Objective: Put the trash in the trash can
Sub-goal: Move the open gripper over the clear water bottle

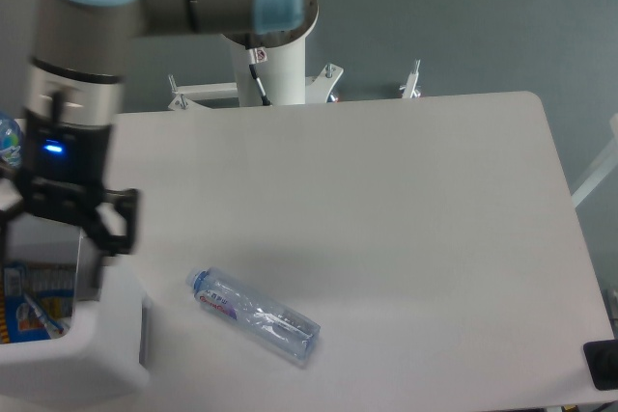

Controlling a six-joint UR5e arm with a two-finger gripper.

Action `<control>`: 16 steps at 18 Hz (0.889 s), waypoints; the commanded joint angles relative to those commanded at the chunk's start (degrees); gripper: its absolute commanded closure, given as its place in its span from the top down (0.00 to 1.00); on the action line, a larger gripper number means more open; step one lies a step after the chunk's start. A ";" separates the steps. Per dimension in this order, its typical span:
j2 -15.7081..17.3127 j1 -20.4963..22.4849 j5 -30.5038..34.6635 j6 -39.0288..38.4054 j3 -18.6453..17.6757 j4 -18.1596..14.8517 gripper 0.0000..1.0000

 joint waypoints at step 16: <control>-1.67 8.10 10.09 -3.60 -6.32 -0.70 1.00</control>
